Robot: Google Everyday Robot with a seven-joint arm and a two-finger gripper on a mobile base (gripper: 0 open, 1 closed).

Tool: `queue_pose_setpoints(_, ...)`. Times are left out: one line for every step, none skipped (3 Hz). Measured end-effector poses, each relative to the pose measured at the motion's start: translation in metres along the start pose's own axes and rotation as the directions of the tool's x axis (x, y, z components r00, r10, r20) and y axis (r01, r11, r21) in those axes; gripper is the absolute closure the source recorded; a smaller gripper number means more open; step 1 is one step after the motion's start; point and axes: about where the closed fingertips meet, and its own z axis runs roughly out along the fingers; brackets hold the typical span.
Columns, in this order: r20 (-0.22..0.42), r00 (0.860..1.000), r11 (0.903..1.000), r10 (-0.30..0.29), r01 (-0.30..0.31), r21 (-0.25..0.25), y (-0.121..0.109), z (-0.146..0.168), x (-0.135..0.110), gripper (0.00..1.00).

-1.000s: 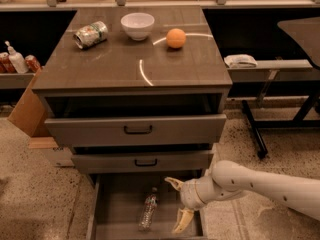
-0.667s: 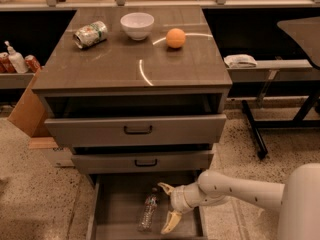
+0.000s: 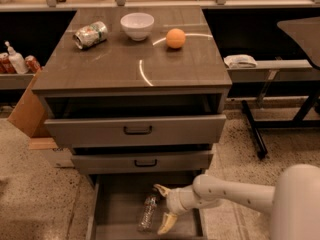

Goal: Pick water bottle from bottom drawer and place on counter

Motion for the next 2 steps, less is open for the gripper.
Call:
queue_pose_setpoints(-0.003, 0.998, 0.9981, -0.06, 0.06, 0.012, -0.009, 0.028, 0.012, 0.0)
queue_pose_setpoints(-0.018, 0.992, 0.9915, -0.127, 0.128, 0.026, -0.022, 0.053, 0.02, 0.0)
